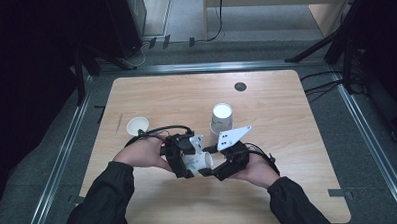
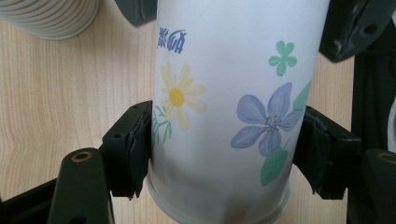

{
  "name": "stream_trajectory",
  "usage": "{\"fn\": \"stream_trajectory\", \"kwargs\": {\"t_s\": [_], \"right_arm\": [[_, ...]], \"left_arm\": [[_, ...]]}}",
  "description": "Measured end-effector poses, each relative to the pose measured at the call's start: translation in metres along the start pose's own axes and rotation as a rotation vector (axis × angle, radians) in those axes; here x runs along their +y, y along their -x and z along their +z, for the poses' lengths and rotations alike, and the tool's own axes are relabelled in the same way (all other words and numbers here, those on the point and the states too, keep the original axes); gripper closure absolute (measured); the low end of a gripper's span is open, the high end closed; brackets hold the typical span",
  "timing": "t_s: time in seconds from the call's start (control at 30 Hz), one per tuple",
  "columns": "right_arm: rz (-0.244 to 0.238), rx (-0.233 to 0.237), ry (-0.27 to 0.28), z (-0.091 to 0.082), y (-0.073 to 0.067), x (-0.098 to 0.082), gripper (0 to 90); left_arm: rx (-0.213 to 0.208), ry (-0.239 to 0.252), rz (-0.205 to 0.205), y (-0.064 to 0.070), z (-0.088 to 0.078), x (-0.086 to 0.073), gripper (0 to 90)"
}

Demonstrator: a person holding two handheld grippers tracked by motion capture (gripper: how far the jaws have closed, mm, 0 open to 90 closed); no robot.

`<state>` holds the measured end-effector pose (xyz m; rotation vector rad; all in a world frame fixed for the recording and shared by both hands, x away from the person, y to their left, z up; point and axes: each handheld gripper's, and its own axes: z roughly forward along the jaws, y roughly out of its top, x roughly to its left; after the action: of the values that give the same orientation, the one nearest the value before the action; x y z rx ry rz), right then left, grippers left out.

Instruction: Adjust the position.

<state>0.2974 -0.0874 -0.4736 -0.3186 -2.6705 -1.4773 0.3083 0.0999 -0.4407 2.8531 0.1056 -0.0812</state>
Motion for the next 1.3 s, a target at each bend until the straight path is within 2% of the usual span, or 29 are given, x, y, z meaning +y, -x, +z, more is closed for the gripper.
{"fn": "stream_trajectory", "kwargs": {"t_s": [0.4, 0.73, 0.77, 0.8, 0.83, 0.87, 0.9, 0.97, 1.2, 1.3], "right_arm": [[-0.015, 0.002, -0.032, 0.006, -0.001, -0.001, 32.8], [-0.011, -0.009, -0.043, 0.007, -0.002, -0.001, 34.0], [-0.01, -0.008, -0.042, 0.007, -0.002, -0.001, 33.9], [-0.009, -0.011, -0.039, 0.006, -0.002, -0.001, 33.9], [-0.004, -0.009, -0.036, 0.005, -0.001, 0.0, 33.9], [-0.004, -0.012, -0.035, 0.004, -0.001, 0.0, 33.9], [-0.002, -0.016, -0.037, 0.002, -0.001, 0.0, 34.0], [-0.004, -0.02, -0.022, -0.001, 0.001, 0.001, 33.9], [0.018, -0.034, 0.016, -0.015, 0.005, 0.001, 33.9], [0.031, -0.023, 0.046, -0.022, 0.006, 0.0, 33.9]], "left_arm": [[-0.004, -0.013, 0.015, 0.0, 0.004, 0.004, 27.6], [-0.005, 0.004, 0.006, 0.0, 0.006, 0.002, 27.1], [0.001, 0.012, -0.002, -0.001, 0.005, 0.002, 26.3], [0.003, 0.024, -0.024, -0.002, 0.005, 0.002, 22.6], [-0.006, 0.039, -0.048, -0.004, 0.006, 0.001, 14.6], [-0.014, 0.057, -0.059, -0.005, 0.005, 0.0, 12.6], [-0.021, 0.069, -0.065, -0.007, 0.005, -0.001, 12.4], [-0.005, 0.09, -0.066, -0.008, 0.004, -0.003, 8.4], [-0.013, 0.167, -0.086, -0.009, 0.001, -0.012, 8.4], [-0.009, 0.199, -0.089, -0.008, -0.001, -0.016, 8.4]]}}
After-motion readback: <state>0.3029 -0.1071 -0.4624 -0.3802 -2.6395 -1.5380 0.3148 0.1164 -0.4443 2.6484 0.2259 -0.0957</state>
